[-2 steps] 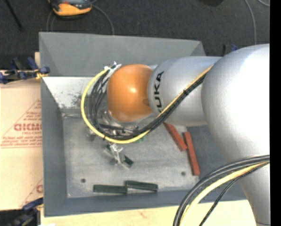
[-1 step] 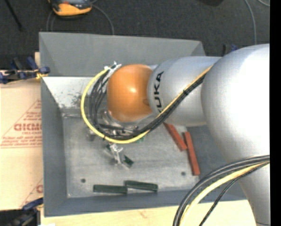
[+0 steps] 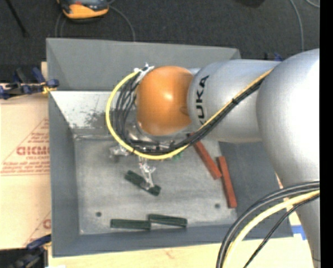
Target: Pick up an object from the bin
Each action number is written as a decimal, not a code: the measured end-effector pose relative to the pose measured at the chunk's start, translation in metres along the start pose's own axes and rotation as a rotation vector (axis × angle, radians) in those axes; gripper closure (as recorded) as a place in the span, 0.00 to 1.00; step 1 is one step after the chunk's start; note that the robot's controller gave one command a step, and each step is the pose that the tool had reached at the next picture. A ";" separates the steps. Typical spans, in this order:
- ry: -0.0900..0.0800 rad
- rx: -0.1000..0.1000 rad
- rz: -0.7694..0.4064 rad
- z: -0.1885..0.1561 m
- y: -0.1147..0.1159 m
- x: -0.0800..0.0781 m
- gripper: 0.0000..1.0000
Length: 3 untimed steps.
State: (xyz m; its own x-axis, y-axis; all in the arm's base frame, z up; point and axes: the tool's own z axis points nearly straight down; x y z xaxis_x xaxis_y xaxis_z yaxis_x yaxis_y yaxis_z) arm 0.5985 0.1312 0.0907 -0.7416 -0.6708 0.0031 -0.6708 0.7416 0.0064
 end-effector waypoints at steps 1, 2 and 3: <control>-0.007 0.007 -0.166 0.002 -0.035 0.035 1.00; -0.007 0.007 -0.164 0.002 -0.035 0.035 0.00; -0.006 0.007 -0.162 0.002 -0.035 0.035 0.00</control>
Offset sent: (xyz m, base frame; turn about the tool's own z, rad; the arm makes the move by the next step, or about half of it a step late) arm 0.0000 0.0000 0.0000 0.0000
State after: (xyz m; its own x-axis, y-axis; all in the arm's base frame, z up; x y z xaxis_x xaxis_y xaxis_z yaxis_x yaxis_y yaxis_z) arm 0.5957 0.0816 0.0889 -0.6233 -0.7819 -0.0037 -0.7819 0.6233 -0.0002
